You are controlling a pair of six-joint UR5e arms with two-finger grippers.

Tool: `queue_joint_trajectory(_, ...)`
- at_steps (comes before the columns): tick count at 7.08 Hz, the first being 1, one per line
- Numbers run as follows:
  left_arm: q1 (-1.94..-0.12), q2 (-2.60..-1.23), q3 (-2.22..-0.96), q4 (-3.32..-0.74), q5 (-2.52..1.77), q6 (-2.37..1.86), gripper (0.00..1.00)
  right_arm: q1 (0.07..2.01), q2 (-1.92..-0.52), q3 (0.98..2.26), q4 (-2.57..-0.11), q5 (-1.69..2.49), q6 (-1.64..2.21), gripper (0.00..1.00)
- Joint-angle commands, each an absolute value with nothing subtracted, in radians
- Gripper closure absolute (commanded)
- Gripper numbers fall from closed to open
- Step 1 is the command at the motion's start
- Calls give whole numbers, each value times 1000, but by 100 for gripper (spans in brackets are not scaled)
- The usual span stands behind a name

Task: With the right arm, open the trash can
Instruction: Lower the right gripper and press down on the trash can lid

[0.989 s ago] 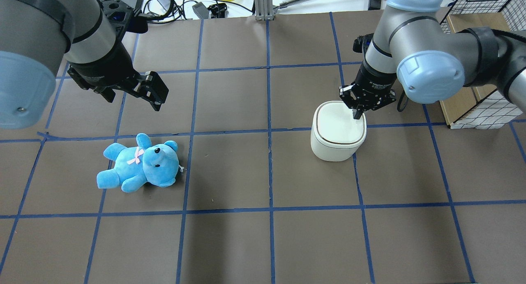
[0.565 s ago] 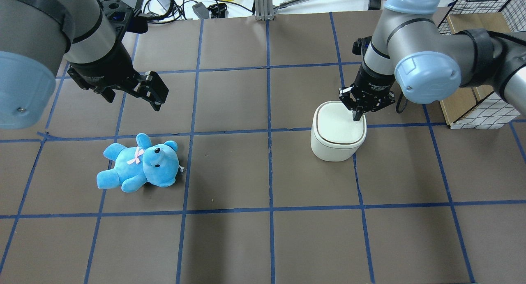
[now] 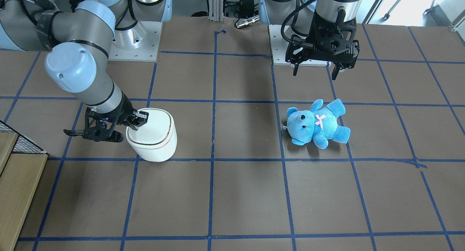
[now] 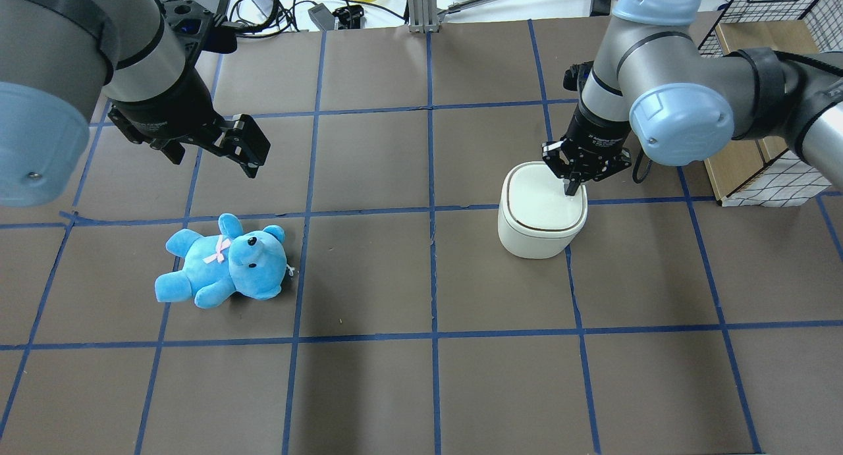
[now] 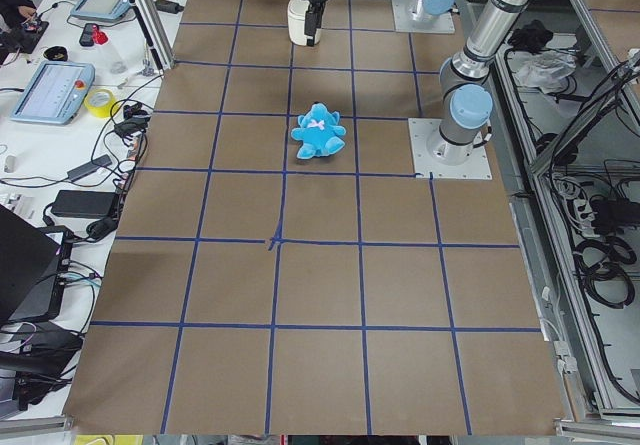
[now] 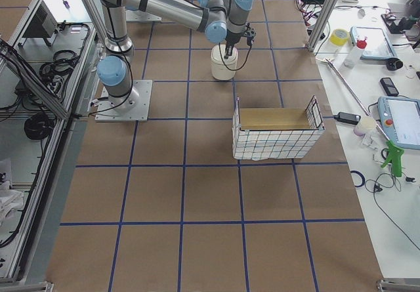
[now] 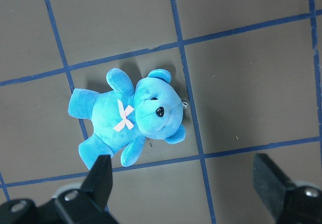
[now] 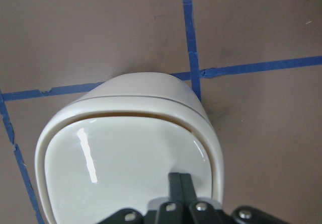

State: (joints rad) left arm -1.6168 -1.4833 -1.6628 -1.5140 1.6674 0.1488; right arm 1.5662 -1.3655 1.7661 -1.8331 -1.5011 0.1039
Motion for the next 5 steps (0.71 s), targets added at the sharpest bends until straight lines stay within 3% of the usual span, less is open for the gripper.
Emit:
queue_joint_trajectory(1,-1617,-1483,-1663,-1514,1667,149,0,1566,-1359,1767,-1833,-1496,104,100)
queue_joint_trajectory(5,-1617,-1483,-1663,-1514,1667,149,0,1566,-1362,1750,-1830,-1505,110,100)
